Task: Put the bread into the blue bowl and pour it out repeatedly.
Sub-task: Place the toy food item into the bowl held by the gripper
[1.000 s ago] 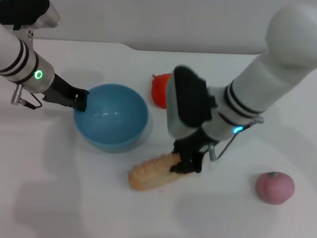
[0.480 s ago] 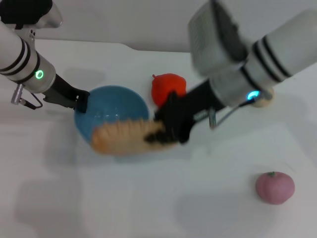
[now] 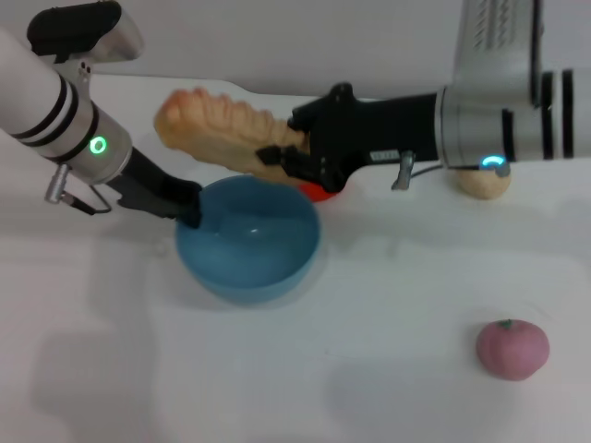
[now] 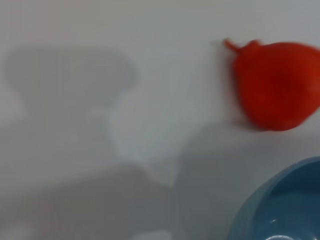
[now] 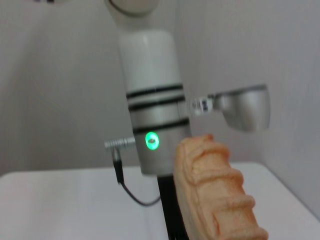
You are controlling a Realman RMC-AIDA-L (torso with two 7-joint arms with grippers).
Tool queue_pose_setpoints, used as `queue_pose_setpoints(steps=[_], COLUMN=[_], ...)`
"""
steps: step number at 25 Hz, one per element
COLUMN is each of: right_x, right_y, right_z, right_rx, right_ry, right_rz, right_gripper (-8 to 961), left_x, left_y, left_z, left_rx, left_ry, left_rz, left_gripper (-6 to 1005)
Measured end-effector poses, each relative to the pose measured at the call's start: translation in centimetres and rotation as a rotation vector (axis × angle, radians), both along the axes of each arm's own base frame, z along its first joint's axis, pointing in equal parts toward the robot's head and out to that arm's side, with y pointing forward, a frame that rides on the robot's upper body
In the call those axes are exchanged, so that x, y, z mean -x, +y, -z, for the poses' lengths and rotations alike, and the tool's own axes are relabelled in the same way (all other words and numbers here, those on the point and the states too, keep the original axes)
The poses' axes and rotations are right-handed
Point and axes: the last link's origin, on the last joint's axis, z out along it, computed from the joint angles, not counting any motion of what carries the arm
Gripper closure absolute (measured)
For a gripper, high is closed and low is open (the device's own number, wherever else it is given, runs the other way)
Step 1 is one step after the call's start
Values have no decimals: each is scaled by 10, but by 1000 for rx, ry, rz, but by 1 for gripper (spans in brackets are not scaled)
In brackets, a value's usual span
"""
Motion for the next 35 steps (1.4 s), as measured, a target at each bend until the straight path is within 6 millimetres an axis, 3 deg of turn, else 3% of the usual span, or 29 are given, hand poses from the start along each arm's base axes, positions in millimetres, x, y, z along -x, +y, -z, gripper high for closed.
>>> queue_pose_setpoints(steps=[7, 12, 20, 25, 35], right_x=[-15, -27, -49, -54, -52], right_y=[-8, -9, 0, 1, 0], right_z=[23, 25, 7, -5, -21], right_rx=[9, -10, -91, -101, -113], right_ry=[-85, -100, -51, -9, 56], right_rz=[14, 50, 160, 187, 188], right_gripper=[752, 729, 665, 413, 363], left_x=[-9, -11, -17, -22, -31], left_y=[1, 1, 1, 3, 10], left_z=[3, 4, 5, 4, 3], left_rx=[-4, -4, -2, -4, -22], left_ry=[-69, -82, -119, -124, -127], left_rz=[5, 3, 7, 16, 47], left_gripper=[964, 964, 965, 965, 965])
